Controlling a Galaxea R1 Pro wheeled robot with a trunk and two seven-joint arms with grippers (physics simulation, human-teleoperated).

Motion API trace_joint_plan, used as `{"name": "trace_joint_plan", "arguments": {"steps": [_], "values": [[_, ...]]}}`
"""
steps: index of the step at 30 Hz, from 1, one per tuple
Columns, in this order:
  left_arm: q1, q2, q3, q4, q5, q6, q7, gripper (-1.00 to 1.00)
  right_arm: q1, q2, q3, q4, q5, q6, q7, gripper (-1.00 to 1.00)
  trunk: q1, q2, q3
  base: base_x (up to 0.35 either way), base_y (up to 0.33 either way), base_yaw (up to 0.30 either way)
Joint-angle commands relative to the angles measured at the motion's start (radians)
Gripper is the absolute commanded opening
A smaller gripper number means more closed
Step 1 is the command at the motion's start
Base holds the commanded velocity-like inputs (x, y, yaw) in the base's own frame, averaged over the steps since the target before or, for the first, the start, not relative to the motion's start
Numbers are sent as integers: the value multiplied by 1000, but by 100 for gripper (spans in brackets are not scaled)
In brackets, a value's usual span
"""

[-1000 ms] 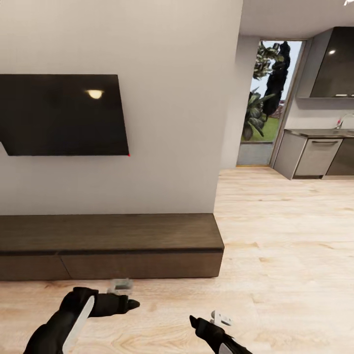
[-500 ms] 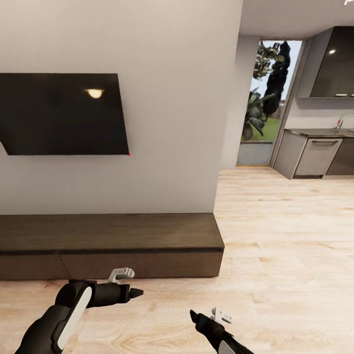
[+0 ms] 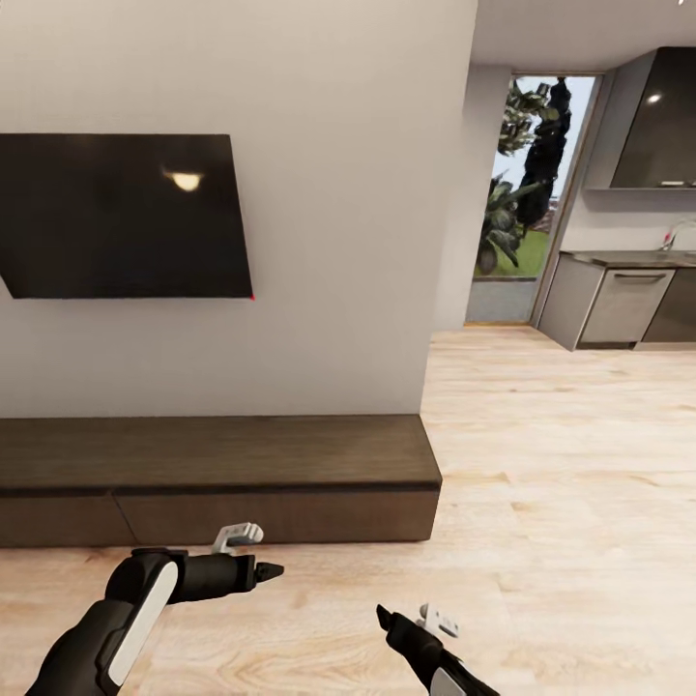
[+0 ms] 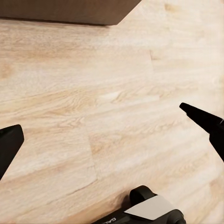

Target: Place each of the two pumpkins and all three candles from the living room inside a cabinet in the living room (use any cabinet), then make sure every cabinet is closed, and position the cauldron so it is next to a table in the living room.

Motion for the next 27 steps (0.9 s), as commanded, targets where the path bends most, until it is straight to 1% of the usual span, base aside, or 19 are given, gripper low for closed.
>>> {"name": "trace_joint_plan", "arguments": {"steps": [1, 2, 3, 5, 6, 7, 10, 12, 16, 17, 18, 19, 20, 21, 23, 24, 25, 26, 27], "values": [[-1, 0, -1, 0, -5, 3, -6, 100, -1, -2, -6, 2, -37, -2, 11, 100, 4, -8, -4, 0, 0, 0], [-1, 0, -2, 0, -4, 3, -6, 100, -1, -5, -30, 2, -78, 0, 27, 100, 8, -15, -7, 0, 0, 0], [-1, 0, -2, 0, -4, 2, -6, 100, -1, -9, -45, 2, -104, 2, 39, 100, 12, -22, -10, 0, 0, 0], [-1, 0, -1, 0, -4, 2, -6, 100, -1, -25, -106, 2, -224, 7, 126, 100, 19, -36, -17, 0, 0, 0], [-1, 1, 0, 0, -4, 2, -6, 100, -1, -30, -125, 3, -273, 11, 173, 100, 23, -43, -20, 0, 0, 0], [-1, 1, 0, 0, -3, 3, -6, 100, -1, -34, -137, 3, -310, 14, 214, 100, 27, -50, -23, 0, 0, 0], [-1, 1, 1, 0, -3, 3, -6, 100, -1, -39, -157, 2, -359, 19, 280, 100, 38, -71, -32, 0, 0, 0], [-1, 1, 1, 1, -2, 3, -6, 100, -1, -39, -163, 2, -370, 19, 295, 100, 46, -85, -39, 0, 0, 0], [-1, 3, 1, -1, -1, 3, -7, 100, -1, -38, -159, 1, -371, 8, 303, 100, 61, -113, -51, 0, 0, 0], [-1, 5, 1, -2, 4, 3, -8, 100, -1, -39, -159, 1, -371, 8, 304, 100, 65, -120, -54, 0, 0, 0], [-1, 9, 1, -3, 16, 4, -9, 100, -1, -40, -161, 1, -375, 9, 309, 100, 69, -127, -57, 0, 0, 0], [-1, 24, -1, -5, 53, 5, -10, 100, -1, -41, -166, 0, -380, 12, 318, 100, 73, -134, -61, 0, 0, 0], [-1, 32, -3, -7, 71, 5, -10, 100, -1, -41, -167, 0, -381, 12, 322, 100, 77, -141, -64, 0, 0, 0], [-1, 56, -9, -15, 121, 6, -10, 100, -1, -41, -169, 0, -383, 14, 335, 100, 81, -148, -67, 0, 0, 0], [-2, 116, -16, -57, 259, 7, -11, 100, -1, -41, -171, 0, -386, 17, 380, 100, 88, -162, -73, 0, 0, 0], [-2, 166, -23, -83, 372, 8, -11, 100, -1, -41, -173, 0, -395, 18, 420, 100, 92, -169, -76, 0, 0, 0], [-2, 197, -32, -93, 443, 8, -11, 100, -1, -41, -176, 0, -409, 19, 444, 100, 96, -176, -79, 0, 0, 0], [-2, 211, -38, -97, 476, 7, -11, 100, -1, -40, -177, 1, -419, 19, 453, 100, 100, -183, -83, 0, 0, 0], [-2, 238, -52, -104, 535, 7, -11, 100, -1, -40, -180, 1, -439, 19, 464, 100, 104, -190, -86, 0, 0, 0]]}}
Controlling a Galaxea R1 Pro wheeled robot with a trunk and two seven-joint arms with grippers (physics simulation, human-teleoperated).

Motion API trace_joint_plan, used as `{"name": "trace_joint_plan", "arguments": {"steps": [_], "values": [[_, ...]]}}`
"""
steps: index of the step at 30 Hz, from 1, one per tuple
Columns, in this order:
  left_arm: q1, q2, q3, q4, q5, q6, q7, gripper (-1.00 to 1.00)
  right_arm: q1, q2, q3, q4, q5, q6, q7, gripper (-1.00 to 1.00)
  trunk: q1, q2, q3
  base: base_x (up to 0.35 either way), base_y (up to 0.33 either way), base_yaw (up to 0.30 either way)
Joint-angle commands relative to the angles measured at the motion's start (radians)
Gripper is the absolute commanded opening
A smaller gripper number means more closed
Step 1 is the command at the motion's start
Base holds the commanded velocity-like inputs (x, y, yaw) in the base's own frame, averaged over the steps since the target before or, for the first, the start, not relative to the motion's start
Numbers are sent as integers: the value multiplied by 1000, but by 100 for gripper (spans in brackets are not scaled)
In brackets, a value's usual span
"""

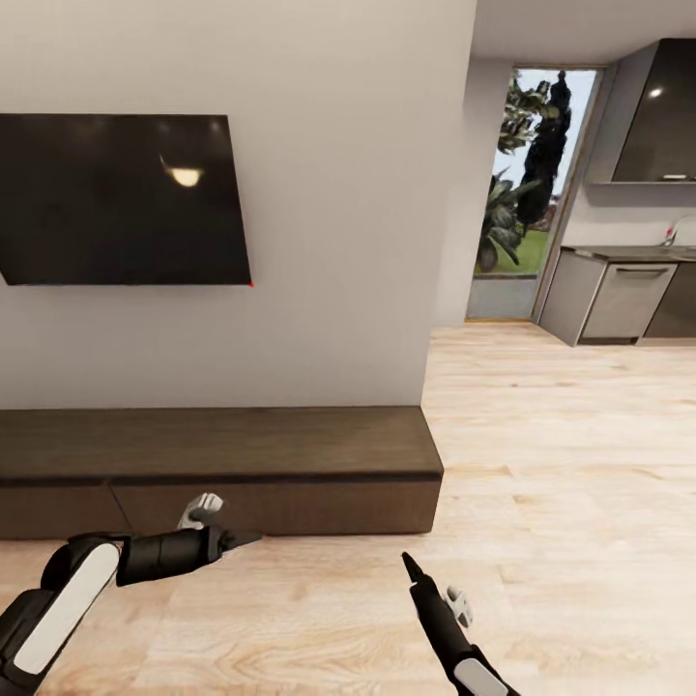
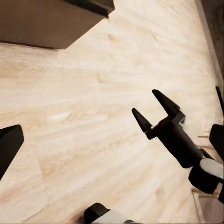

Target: Place each of the two pumpkins and all three candles from the living room inside a cabinet in the living room (use any cabinet), then make sure every cabinet is closed, and position the cauldron so it is next to a table in the living room.

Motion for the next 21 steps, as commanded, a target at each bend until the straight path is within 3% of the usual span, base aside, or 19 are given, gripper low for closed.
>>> {"name": "trace_joint_plan", "arguments": {"steps": [1, 4, 6, 8, 12, 16, 21], "values": [[0, 24, -16, -7, 49, 2, -6, 100, -1, 0, -1, 2, -19, -4, 9, 100, 4, -8, -4, 0, 0, 0], [0, 59, -62, -18, 156, 1, -6, 100, -1, 0, 1, 3, -34, -7, 13, 100, 15, -29, -14, 0, 0, 0], [0, 64, -84, -20, 179, 0, -6, 100, -1, 1, 3, 2, -35, -13, 8, 100, 23, -43, -20, 0, 0, 0], [0, 67, -107, -21, 193, 0, -6, 100, -1, 1, 2, 2, -39, -17, 3, 100, 31, -57, -26, 0, 0, 0], [0, 72, -120, -21, 221, 0, -8, 100, -1, 0, -7, 1, -49, -17, 12, 100, 46, -85, -39, 0, 0, 0], [0, 71, -130, -21, 255, 0, -7, 100, -1, -1, -46, 1, -52, -14, 22, 100, 61, -113, -51, 0, 0, 0], [0, 71, -149, -23, 265, 0, -7, 100, -1, 1, -81, 2, -56, -7, 88, 100, 81, -148, -67, 0, 0, 0]]}}
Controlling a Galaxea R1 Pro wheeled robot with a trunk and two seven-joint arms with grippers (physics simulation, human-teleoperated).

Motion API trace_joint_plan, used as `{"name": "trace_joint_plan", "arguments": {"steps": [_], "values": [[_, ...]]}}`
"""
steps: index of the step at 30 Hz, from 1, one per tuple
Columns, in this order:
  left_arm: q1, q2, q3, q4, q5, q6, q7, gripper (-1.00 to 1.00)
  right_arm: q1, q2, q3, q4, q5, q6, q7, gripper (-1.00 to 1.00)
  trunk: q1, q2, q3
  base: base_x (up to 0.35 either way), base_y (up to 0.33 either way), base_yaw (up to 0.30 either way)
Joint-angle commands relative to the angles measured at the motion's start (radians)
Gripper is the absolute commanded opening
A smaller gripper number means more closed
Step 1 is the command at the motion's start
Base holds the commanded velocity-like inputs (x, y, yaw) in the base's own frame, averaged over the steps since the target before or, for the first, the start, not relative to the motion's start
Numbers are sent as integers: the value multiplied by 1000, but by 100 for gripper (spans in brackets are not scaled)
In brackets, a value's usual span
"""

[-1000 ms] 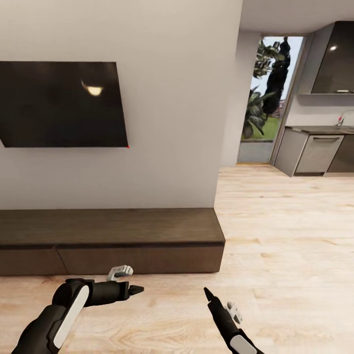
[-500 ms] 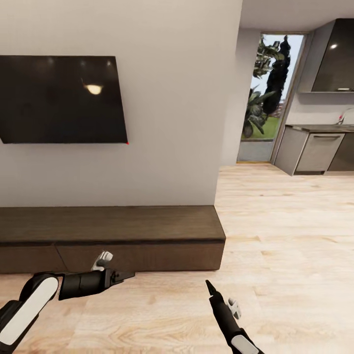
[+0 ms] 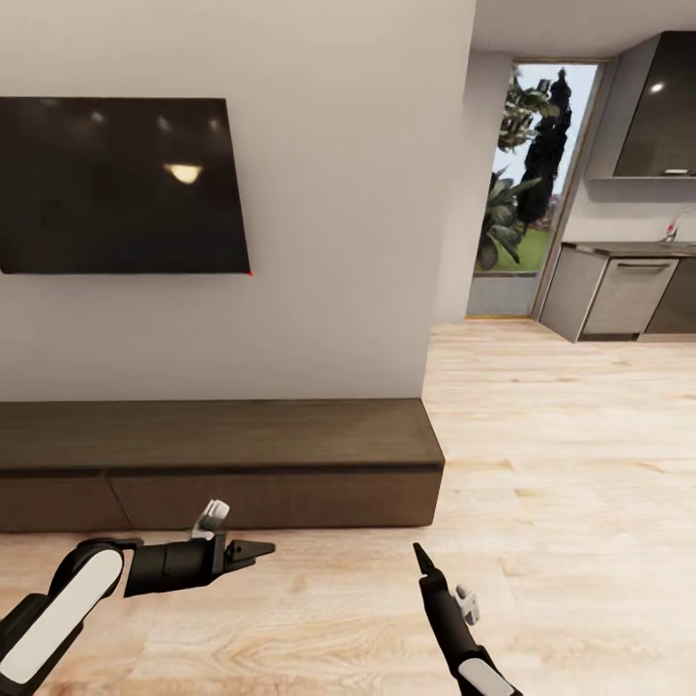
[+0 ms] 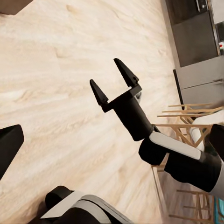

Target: Place each of the two pumpkins and all three candles from the living room inside a cabinet in the living room (use any cabinet), then make sure every cabinet is closed, and position the cauldron so it is next to a table in the living room.

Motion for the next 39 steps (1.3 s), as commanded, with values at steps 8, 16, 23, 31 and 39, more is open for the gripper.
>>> {"name": "trace_joint_plan", "arguments": {"steps": [8, 16, 23, 31, 39], "values": [[-1, -7, -65, -7, -3, -1, -7, 100, -1, -1, -11, 2, -19, 2, 113, 100, 31, -57, -26, 0, 0, 0], [-1, -10, -85, -9, -2, -2, -7, 100, -1, -1, -24, 6, -31, 4, 136, 100, 61, -113, -51, 0, 0, 0], [-1, 4, -81, -9, 58, -2, -7, 100, -1, -1, -52, 13, -63, 4, 135, 100, 88, -162, -73, 0, 0, 0], [-1, 6, -83, -7, 69, -2, -7, 100, -1, -2, -61, 13, -69, 27, 134, 100, 119, -218, -98, 0, 0, 0], [-1, 6, -87, -7, 69, -2, -7, 100, -1, -9, -87, 15, -106, 55, 132, 100, 149, -274, -123, 0, 0, 0]]}}
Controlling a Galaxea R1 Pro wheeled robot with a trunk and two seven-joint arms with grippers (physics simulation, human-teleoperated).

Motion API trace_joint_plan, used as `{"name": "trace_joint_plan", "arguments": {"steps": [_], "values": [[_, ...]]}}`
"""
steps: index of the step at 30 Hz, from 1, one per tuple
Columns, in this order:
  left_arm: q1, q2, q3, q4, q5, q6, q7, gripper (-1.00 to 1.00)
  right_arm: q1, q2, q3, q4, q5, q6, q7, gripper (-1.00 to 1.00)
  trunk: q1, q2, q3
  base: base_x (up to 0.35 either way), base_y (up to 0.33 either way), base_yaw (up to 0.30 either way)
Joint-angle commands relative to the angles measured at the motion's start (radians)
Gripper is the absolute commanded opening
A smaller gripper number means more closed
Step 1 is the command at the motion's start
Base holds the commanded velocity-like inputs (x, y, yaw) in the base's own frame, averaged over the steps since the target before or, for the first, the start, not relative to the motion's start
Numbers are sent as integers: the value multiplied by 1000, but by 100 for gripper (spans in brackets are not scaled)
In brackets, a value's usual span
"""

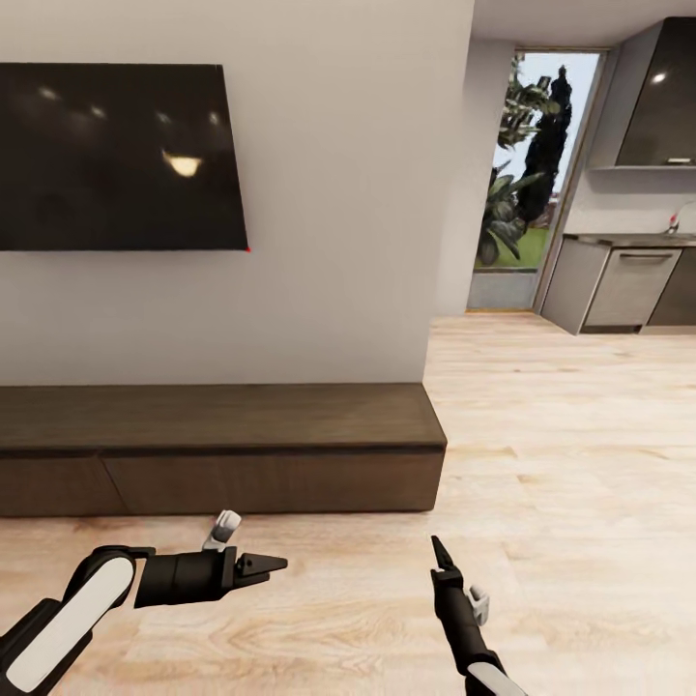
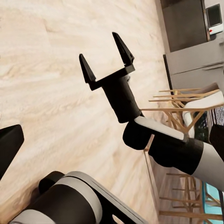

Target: Place each of the two pumpkins and all three candles from the living room inside a cabinet in the living room (use any cabinet), then make sure every cabinet is closed, and position the cauldron so it is next to a table in the living room.

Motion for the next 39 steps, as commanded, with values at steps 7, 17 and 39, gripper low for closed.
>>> {"name": "trace_joint_plan", "arguments": {"steps": [7, 17, 39], "values": [[-1, 1, -1, 0, -4, 1, -7, 100, -1, 1, -9, 1, 4, -3, 3, 100, 27, -50, -23, 0, 0, 0], [-1, 2, 0, 0, -4, 1, -7, 100, -1, 1, -9, 1, 3, 6, 3, 100, 65, -120, -54, 0, 0, 0], [-1, 2, 0, -1, -4, 1, -7, 100, -1, 1, -9, 1, 2, 40, 4, 100, 134, -246, -111, 0, 0, 0]]}}
